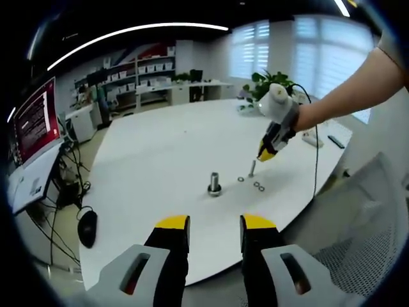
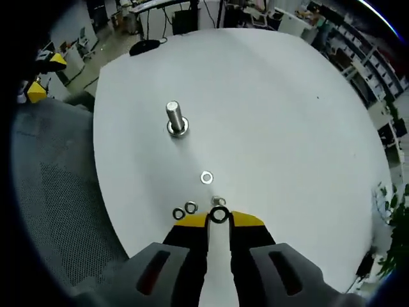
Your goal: Place the washer onto the threaded stud by aligning its center hole with the stud, sliding it down to the base, and recovering from edge contact or off-axis alignment until the washer reaches the visible bottom stop.
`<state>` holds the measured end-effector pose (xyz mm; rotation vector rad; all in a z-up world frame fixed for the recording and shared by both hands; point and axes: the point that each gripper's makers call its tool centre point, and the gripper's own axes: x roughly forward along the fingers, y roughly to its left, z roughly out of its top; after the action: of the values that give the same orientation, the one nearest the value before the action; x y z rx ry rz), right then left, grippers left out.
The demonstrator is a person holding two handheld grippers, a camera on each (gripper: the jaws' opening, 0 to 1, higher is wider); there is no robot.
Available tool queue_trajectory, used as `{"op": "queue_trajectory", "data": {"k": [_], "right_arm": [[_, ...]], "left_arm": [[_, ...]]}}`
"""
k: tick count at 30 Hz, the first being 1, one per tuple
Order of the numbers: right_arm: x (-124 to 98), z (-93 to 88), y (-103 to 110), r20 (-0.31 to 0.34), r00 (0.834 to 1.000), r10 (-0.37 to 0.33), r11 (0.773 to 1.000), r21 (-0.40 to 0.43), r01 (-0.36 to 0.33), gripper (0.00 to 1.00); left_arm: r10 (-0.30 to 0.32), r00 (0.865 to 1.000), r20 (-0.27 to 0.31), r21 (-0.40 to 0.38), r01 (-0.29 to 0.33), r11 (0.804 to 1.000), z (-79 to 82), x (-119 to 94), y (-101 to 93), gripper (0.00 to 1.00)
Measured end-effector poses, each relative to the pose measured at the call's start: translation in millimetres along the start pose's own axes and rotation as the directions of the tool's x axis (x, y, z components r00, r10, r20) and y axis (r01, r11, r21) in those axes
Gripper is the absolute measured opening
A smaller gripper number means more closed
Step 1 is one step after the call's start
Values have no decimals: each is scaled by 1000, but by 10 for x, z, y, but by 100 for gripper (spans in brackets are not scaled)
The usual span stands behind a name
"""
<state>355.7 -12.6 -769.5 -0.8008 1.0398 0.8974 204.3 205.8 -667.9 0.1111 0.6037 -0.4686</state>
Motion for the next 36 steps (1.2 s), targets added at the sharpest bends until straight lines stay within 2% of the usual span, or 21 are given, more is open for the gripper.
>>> {"op": "queue_trajectory", "data": {"k": [2,4,7,10,25,36], "right_arm": [[11,39,14,-3,1000,10,1000,-18,-10,13],[26,76,-26,-6,1000,-11,999,-48,11,13],[61,114,10,-6,1000,14,1000,-23,-14,13],[107,55,-9,-36,999,2,998,-67,-4,13],[192,-9,-1,-59,998,32,998,-45,-35,13],[447,-77,-16,-90,995,47,998,-41,-51,14]], "left_arm": [[1,1000,-1,0,-1,1000,-2,0,3,29],[4,1000,0,0,-4,1000,0,-3,7,29],[5,1000,-2,0,-5,1000,-4,-2,12,29],[8,1000,-4,-2,-8,1000,-11,-1,21,29],[7,1000,-8,-2,-7,1000,-18,5,17,29],[10,1000,-19,-4,-10,1000,-40,8,24,29]]}}
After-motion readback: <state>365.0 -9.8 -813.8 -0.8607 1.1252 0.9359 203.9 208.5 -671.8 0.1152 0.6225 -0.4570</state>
